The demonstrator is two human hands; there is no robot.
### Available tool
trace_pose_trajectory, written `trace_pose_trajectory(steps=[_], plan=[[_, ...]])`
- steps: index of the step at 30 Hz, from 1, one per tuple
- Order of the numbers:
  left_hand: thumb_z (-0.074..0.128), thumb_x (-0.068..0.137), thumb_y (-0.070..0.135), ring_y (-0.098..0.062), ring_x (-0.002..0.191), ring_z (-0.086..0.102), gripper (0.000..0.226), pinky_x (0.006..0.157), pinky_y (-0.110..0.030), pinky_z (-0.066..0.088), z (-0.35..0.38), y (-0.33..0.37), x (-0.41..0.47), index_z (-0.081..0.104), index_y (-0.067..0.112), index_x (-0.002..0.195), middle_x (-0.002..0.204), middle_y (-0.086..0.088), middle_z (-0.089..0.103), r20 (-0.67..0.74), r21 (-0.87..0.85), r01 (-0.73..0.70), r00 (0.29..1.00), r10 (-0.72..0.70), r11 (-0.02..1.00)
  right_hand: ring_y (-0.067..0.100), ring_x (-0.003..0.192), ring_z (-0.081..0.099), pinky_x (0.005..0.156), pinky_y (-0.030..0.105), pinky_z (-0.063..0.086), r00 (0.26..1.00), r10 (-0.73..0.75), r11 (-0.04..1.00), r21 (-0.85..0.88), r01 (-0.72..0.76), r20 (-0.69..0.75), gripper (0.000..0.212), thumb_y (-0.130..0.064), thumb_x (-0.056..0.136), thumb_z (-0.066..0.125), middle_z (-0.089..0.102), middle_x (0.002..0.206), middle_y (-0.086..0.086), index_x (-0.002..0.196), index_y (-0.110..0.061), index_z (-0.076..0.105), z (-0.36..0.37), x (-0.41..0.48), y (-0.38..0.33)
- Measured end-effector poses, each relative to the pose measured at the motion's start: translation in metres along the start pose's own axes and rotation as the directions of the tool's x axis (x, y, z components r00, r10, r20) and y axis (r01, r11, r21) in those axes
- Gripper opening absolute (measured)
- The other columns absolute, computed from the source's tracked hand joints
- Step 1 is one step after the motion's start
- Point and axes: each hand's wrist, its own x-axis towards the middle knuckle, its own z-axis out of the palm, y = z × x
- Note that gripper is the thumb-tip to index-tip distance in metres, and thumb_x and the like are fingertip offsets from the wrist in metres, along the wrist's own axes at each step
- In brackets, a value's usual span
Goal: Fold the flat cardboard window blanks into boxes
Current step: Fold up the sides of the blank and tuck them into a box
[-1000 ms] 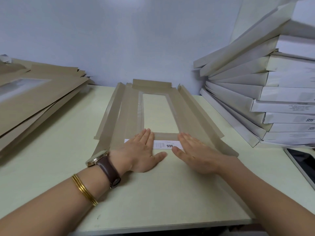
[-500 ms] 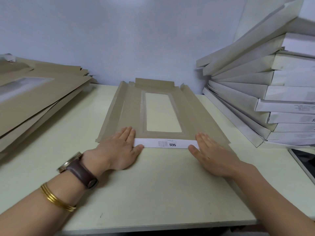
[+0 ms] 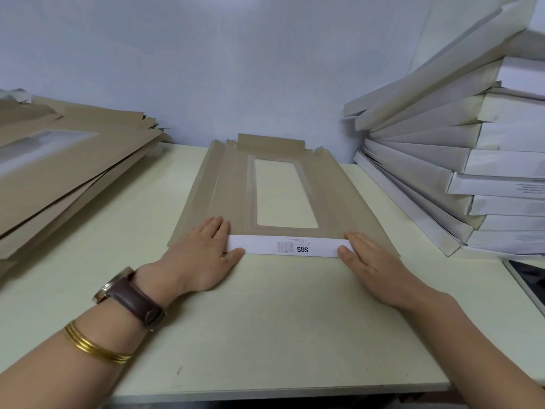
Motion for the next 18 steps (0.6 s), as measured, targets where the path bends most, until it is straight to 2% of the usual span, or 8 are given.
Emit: trace_pose_trajectory(steps=[2, 4, 5, 7, 10, 13, 16, 18], plan=[[0.034, 0.099, 0.051, -0.016, 0.145, 0.017, 0.067, 0.115, -0.027, 0.016, -0.004, 0.001, -0.001, 0.027, 0.007, 0.149, 0.158, -0.004, 0.021, -0.074, -0.083, -0.016, 0.997, 0.010, 0.996, 0.012, 0.084, 0.049, 0.071, 0.031, 0.039, 0.998, -0.025, 0.998, 0.049, 0.028, -0.058, 0.025, -0.041, 0.100, 0.038, 0.050, 0.088, -0.010, 0.096, -0.020, 0.049, 0.000, -0.004, 0.001], [0.046, 0.095, 0.046, -0.019, 0.122, 0.045, 0.046, 0.100, -0.030, 0.037, -0.009, 0.004, -0.004, 0.052, 0.011, 0.126, 0.133, 0.000, 0.048, -0.150, -0.146, -0.041, 0.988, 0.019, 0.988, 0.010, 0.074, 0.047, 0.064, 0.030, 0.037, 0.991, -0.045, 0.997, 0.063, 0.053, -0.130, 0.019, -0.036, 0.099, 0.043, 0.049, 0.079, -0.010, 0.089, -0.023, 0.051, -0.001, -0.007, 0.002], [0.049, 0.094, 0.045, -0.019, 0.108, 0.051, 0.037, 0.090, -0.032, 0.042, -0.011, 0.005, -0.005, 0.058, 0.014, 0.113, 0.119, 0.003, 0.054, -0.179, -0.169, -0.049, 0.984, 0.018, 0.984, 0.010, 0.072, 0.048, 0.063, 0.031, 0.038, 0.984, -0.040, 0.995, 0.081, 0.055, -0.172, 0.018, -0.035, 0.099, 0.045, 0.050, 0.077, -0.009, 0.089, -0.022, 0.054, -0.001, -0.007, 0.001], [0.049, 0.092, 0.047, -0.021, 0.090, 0.056, 0.035, 0.080, -0.037, 0.047, -0.014, 0.007, -0.007, 0.061, 0.015, 0.092, 0.099, 0.004, 0.058, -0.220, -0.230, -0.043, 0.976, -0.009, 0.972, 0.013, 0.067, 0.048, 0.061, 0.031, 0.038, 0.968, -0.013, 0.990, 0.135, 0.048, -0.251, 0.022, -0.031, 0.099, 0.046, 0.052, 0.072, -0.001, 0.085, -0.018, 0.058, -0.001, -0.008, -0.001], [0.043, 0.094, 0.048, -0.026, 0.082, 0.060, 0.049, 0.078, -0.043, 0.050, -0.017, 0.006, -0.008, 0.056, 0.006, 0.073, 0.091, -0.007, 0.068, -0.274, -0.331, -0.029, 0.959, -0.066, 0.943, 0.008, 0.055, 0.035, 0.051, 0.022, 0.027, 0.945, 0.022, 0.974, 0.222, 0.054, -0.326, 0.033, -0.027, 0.099, 0.046, 0.039, 0.059, -0.003, 0.067, -0.017, 0.047, -0.002, -0.009, -0.003], [0.044, 0.096, 0.041, -0.026, 0.069, 0.059, 0.052, 0.070, -0.036, 0.050, -0.017, 0.006, -0.008, 0.044, 0.006, 0.057, 0.077, -0.011, 0.070, -0.312, -0.371, -0.025, 0.945, -0.099, 0.928, 0.012, 0.054, 0.034, 0.052, 0.026, 0.029, 0.938, 0.066, 0.965, 0.262, 0.027, -0.340, 0.042, -0.027, 0.098, 0.049, 0.035, 0.054, -0.007, 0.059, -0.016, 0.039, -0.005, -0.009, -0.003], [0.053, 0.094, 0.036, -0.018, 0.058, 0.058, 0.044, 0.061, -0.030, 0.047, -0.018, 0.006, -0.008, 0.058, 0.008, 0.060, 0.065, -0.007, 0.068, -0.296, -0.377, -0.016, 0.949, -0.104, 0.926, 0.025, 0.069, 0.056, 0.066, 0.038, 0.046, 0.935, 0.109, 0.968, 0.250, -0.023, -0.336, 0.030, -0.022, 0.094, 0.058, 0.062, 0.067, 0.008, 0.066, -0.017, 0.067, -0.007, -0.009, -0.002], [0.060, 0.088, 0.035, -0.010, 0.062, 0.063, 0.024, 0.065, -0.029, 0.051, -0.019, 0.006, -0.010, 0.070, 0.019, 0.073, 0.067, 0.000, 0.069, -0.275, -0.386, -0.011, 0.956, -0.104, 0.922, 0.018, 0.076, 0.060, 0.071, 0.037, 0.048, 0.936, 0.131, 0.969, 0.243, -0.050, -0.328, 0.015, -0.015, 0.089, 0.063, 0.067, 0.078, -0.001, 0.077, -0.022, 0.071, -0.006, -0.010, -0.003]])
